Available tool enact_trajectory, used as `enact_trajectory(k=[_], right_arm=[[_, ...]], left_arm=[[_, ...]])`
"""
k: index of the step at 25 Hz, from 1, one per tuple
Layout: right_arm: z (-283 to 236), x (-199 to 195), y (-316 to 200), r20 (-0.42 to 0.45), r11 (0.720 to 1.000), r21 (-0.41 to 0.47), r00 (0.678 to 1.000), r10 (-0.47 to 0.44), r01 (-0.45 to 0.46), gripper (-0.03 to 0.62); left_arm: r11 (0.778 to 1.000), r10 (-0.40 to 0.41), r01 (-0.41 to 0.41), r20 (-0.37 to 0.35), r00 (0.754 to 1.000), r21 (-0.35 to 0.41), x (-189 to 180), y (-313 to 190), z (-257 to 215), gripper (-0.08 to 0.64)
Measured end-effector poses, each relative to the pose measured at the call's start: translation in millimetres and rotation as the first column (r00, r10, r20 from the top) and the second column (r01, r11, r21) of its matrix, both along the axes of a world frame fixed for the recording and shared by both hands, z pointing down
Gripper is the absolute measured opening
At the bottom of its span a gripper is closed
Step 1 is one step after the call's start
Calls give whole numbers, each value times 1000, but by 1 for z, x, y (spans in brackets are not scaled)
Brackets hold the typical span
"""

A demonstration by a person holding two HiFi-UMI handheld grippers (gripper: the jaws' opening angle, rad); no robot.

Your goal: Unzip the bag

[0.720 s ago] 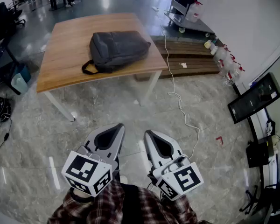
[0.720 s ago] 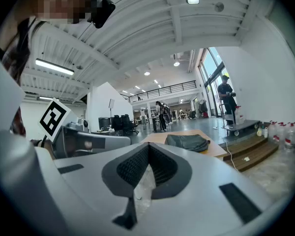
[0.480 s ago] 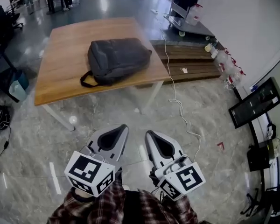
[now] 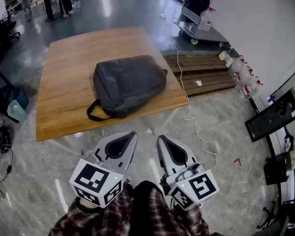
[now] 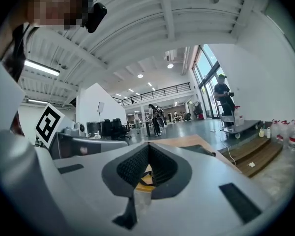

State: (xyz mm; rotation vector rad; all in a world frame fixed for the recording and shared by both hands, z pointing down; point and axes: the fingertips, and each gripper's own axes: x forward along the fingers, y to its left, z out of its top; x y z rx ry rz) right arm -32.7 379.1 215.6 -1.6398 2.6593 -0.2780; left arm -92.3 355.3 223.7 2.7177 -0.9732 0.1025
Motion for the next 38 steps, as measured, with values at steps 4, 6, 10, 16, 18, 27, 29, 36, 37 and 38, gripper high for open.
enact_trajectory(k=[4,6,10,16,18,27,29,36,37,38], right_arm=[[9,-2,-34,0,1000,-28,1000,-5,5,2],[15,2,-51,3,999,-34,1000,-8,8,2],[27,17,-92,7,999,-42,999,-33,33,2],[22,47,-187,8,994,-24,995,-102,102,2],[17,55,-224,1,991,-18,991,-134,134,2],[-3,92,-353,-31,956,-24,955,-294,293,2],[0,92,-374,-35,945,-38,945,-325,323,2],[25,83,-414,-25,915,-114,920,-391,386,2],[27,81,-418,-22,913,-121,919,-394,388,2],[29,79,-422,-19,912,-128,919,-394,389,2]], left_arm=[[1000,-7,7,-6,1000,-21,-2,-35,7,9],[999,-15,15,-3,1000,-33,0,-49,16,9],[998,-40,41,10,999,-47,13,-87,30,9],[993,-113,113,12,994,-38,42,-178,29,9],[989,-145,145,5,989,-35,50,-212,25,9],[954,-297,296,-15,955,-35,85,-330,6,9],[945,-324,323,-11,946,-48,86,-347,8,9],[917,-380,379,14,925,-126,78,-381,34,9],[916,-379,378,20,925,-135,77,-385,38,9],[916,-376,376,26,926,-142,76,-389,41,9]])
